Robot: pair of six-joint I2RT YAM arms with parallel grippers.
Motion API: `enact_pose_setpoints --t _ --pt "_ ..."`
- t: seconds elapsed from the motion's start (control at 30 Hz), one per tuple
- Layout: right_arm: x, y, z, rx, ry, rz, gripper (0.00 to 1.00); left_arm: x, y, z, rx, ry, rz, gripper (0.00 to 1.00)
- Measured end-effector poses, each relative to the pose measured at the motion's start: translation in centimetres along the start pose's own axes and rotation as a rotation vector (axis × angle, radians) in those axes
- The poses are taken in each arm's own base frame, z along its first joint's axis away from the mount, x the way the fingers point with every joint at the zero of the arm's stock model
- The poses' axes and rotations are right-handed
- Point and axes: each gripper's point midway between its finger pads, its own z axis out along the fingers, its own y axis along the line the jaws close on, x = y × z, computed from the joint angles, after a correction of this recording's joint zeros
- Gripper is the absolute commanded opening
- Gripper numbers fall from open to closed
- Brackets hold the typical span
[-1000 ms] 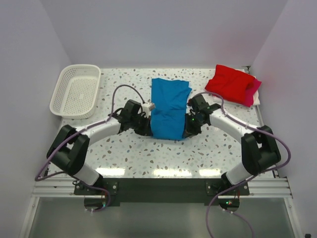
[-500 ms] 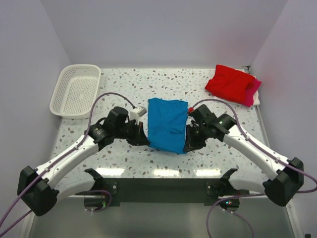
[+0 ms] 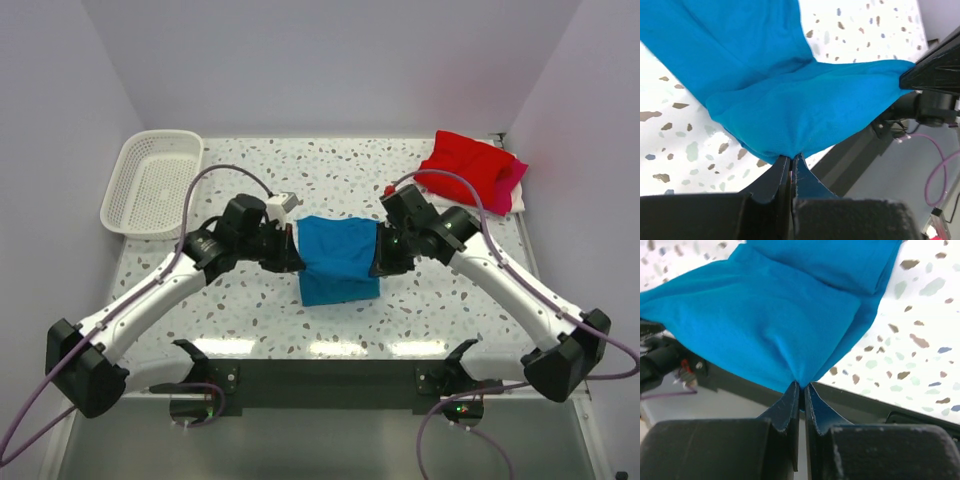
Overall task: Fold and stack the t-shirts
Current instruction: Fold the tshirt
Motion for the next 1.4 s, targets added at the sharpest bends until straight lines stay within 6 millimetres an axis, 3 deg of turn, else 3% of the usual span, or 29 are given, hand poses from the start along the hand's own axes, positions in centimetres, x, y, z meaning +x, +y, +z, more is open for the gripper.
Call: enact_pose_setpoints --t 0.23,0.6,1.0,1.4 --pt "-3.2 -2.0 3.7 0.093 -0.016 0.021 0.04 -0.4 3.0 3.2 -0.104 0.047 -0.018 0.00" --pt "-9.3 -3.4 5.0 0.101 -0.101 0.023 0.04 -4.4 5.0 5.6 -0.119 -0.005 -0.014 0.00" --pt "-12.9 -3.5 7.6 0.100 -0.097 0.003 0.04 -6.8 8.1 7.0 -0.115 0.008 -0.022 0.00" --pt "-16.2 -4.5 10.8 0.100 -0.077 0.020 0.03 -8.3 11.8 10.5 -0.118 0.061 -0.036 0.00"
